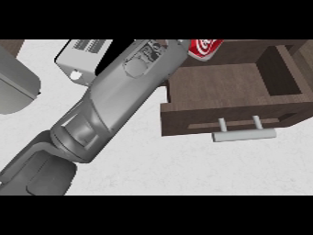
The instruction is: Pick up the can, place it into the drawer and close the drawer
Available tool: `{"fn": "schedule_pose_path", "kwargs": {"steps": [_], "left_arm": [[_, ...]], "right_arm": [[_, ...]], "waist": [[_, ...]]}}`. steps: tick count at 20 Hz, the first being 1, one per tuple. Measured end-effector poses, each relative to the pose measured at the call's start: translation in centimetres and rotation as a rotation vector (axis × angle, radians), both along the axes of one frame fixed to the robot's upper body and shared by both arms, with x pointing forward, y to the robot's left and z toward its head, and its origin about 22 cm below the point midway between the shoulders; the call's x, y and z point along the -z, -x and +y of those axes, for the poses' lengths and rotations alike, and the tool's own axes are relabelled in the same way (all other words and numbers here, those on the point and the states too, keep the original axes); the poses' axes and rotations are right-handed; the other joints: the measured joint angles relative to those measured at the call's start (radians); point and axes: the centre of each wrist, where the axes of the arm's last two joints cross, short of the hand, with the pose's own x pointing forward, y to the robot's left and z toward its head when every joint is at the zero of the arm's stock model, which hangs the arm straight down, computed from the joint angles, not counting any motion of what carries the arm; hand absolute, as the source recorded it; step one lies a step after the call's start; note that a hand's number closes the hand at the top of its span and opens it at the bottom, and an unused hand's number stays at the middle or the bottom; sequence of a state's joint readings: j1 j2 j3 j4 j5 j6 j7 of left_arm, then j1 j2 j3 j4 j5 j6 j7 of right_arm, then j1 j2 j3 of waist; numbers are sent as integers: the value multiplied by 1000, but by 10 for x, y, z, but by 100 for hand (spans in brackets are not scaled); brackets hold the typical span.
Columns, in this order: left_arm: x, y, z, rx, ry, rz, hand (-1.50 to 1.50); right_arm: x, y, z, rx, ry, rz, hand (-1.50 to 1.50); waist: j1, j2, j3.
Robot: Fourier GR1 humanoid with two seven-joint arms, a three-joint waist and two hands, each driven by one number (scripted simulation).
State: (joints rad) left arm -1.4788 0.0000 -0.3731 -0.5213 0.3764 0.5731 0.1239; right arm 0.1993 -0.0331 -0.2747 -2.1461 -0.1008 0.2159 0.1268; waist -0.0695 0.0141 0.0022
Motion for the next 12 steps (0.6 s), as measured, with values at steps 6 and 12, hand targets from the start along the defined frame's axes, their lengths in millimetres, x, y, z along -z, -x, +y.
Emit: {"fn": "schedule_pose_path", "kwargs": {"steps": [6,12], "left_arm": [[12,-3,0,-41,-41,-24,150],[30,-7,6,-67,-77,-29,150]], "right_arm": [[-5,-9,4,-3,-1,-6,-150],[-4,-13,4,-10,4,-20,-150]], "waist": [[-14,5,0],[-28,9,1]]}}
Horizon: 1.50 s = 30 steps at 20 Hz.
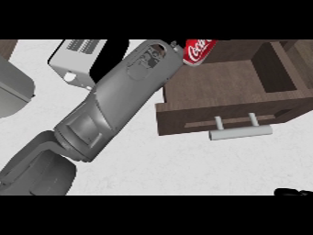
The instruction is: Pick up the can, place it into the drawer and close the drawer
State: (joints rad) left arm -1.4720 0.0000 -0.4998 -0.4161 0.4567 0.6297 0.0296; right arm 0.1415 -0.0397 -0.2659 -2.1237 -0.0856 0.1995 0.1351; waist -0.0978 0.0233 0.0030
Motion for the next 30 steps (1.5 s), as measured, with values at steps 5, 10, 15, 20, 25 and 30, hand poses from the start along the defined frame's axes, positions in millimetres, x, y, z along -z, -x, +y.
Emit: {"fn": "schedule_pose_path", "kwargs": {"steps": [5,10,15,20,25,30], "left_arm": [[11,-1,3,-17,-41,-19,150],[21,-3,6,-47,-65,-28,-150],[34,-4,12,-94,-64,-31,-150],[35,-3,12,-126,-55,-34,-150],[33,-2,10,-141,-29,-39,-150],[34,-1,10,-149,16,-21,-150]], "right_arm": [[1,-6,3,-11,5,-8,-150],[-4,-8,5,-24,10,-15,-150],[-8,-9,4,-34,15,-17,-150],[-10,-7,9,-45,20,-27,-150],[-19,-9,6,-39,62,-54,-150],[-32,-5,3,-19,217,-111,-150]], "waist": [[-14,5,0],[-27,7,0],[-35,9,0],[-37,9,0],[-38,10,0],[-33,8,-1]]}}
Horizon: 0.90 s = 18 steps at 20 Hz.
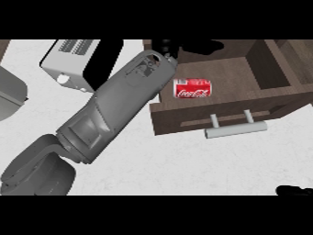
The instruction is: Pick up the can, place it into the drawer and close the drawer
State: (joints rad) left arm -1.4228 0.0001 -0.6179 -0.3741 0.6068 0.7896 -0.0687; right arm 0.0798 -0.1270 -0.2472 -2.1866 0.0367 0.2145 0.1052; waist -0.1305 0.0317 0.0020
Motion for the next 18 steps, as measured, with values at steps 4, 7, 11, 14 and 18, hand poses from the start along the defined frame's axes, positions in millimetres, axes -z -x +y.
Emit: {"fn": "schedule_pose_path", "kwargs": {"steps": [4,7,11,14,18], "left_arm": [[-6,1,-3,13,37,7,-150],[-5,3,-5,13,71,-4,-150],[-10,4,-7,14,99,-23,-150],[-18,5,-11,13,107,-40,-150],[-22,7,-14,13,108,-44,-150]], "right_arm": [[-3,3,5,1,106,-31,-150],[-9,4,9,-1,183,-64,-150],[-12,-4,15,15,309,-88,-150],[-12,-13,21,39,420,-91,-150],[-4,-27,31,72,571,-75,-150]], "waist": [[14,-3,0],[19,-5,0],[40,-7,-1],[57,-9,-1],[82,-15,-1]]}}
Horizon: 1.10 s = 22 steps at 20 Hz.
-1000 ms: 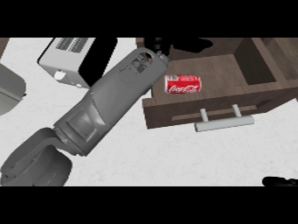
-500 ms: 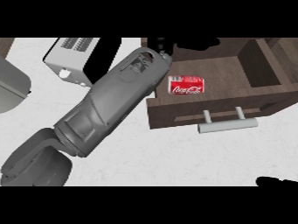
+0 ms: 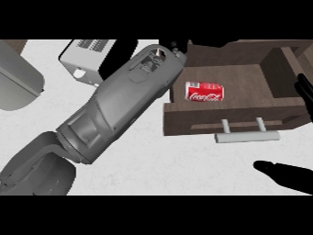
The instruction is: Pick up the can, place it into the drawer and close the drawer
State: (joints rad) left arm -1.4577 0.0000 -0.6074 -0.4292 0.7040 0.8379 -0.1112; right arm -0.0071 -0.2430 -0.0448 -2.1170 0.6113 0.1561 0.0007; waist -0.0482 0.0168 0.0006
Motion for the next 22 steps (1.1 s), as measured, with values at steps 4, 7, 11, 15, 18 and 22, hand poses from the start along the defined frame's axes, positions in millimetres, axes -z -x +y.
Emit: {"fn": "schedule_pose_path", "kwargs": {"steps": [4,7,11,15,18,22], "left_arm": [[-1,1,-1,4,5,10,-150],[-3,1,-1,7,9,12,-150],[-9,-1,6,2,14,12,-150],[-14,-3,25,-9,13,19,-150],[-22,-5,41,-8,8,22,-150],[-22,-3,59,-16,5,27,-150]], "right_arm": [[16,-14,12,27,135,20,-150],[33,-23,18,57,223,42,-150],[63,-43,29,101,289,62,-150],[86,-59,32,148,282,51,-150],[93,-76,31,173,292,47,-150],[104,-97,30,198,308,15,-150]], "waist": [[22,-5,0],[38,-10,0],[53,-13,0],[68,-19,0],[75,-23,-3],[79,-31,-12]]}}
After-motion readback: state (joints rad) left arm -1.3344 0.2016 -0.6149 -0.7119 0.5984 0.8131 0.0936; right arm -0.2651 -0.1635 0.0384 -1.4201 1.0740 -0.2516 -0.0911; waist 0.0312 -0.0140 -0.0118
